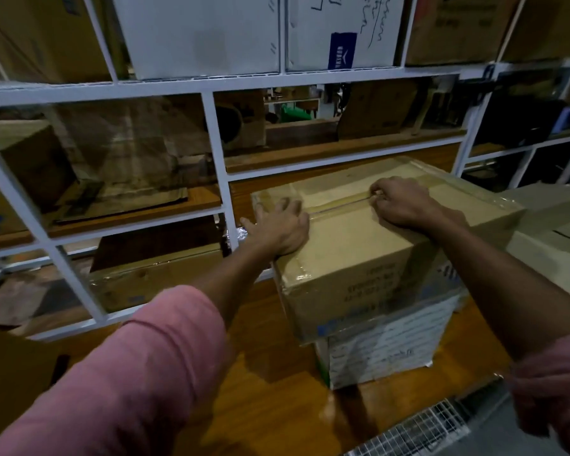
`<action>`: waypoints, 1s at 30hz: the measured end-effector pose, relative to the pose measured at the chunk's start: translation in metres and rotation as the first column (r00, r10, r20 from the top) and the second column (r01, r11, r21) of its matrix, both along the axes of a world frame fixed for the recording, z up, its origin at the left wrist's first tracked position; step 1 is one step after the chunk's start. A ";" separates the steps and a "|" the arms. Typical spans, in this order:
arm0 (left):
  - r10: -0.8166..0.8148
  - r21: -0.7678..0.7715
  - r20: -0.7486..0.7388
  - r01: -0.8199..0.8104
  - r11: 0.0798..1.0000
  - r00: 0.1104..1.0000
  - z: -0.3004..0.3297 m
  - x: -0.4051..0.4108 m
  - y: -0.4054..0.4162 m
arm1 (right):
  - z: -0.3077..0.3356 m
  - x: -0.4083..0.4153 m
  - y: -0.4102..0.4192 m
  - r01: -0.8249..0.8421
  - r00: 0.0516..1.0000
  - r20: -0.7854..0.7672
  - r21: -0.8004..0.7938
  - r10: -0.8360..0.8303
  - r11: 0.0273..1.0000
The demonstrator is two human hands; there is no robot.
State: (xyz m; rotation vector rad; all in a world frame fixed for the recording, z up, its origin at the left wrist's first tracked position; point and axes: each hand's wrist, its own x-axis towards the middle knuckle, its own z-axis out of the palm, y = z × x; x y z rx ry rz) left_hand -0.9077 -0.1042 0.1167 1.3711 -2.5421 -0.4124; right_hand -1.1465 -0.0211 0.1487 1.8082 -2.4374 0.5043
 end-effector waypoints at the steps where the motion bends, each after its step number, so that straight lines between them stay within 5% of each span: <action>1: -0.003 -0.002 0.000 0.003 1.000 1.000 -0.002 0.002 -0.004 | 0.001 0.000 -0.003 0.001 1.000 -0.014 0.007 -0.001 1.000; 8: -0.002 -0.019 0.004 0.002 1.000 1.000 -0.005 0.010 -0.008 | 0.005 -0.011 -0.006 0.116 0.989 -0.086 -0.023 -0.118 0.993; 23: 0.062 0.014 0.017 -0.062 0.998 0.998 -0.008 0.041 -0.011 | 0.020 -0.029 -0.001 0.244 0.970 -0.069 0.249 -0.234 0.937; 30: 0.039 0.094 -0.203 -0.020 0.995 0.978 -0.008 0.028 -0.020 | 0.014 -0.027 0.019 0.273 0.962 -0.066 0.193 -0.265 0.942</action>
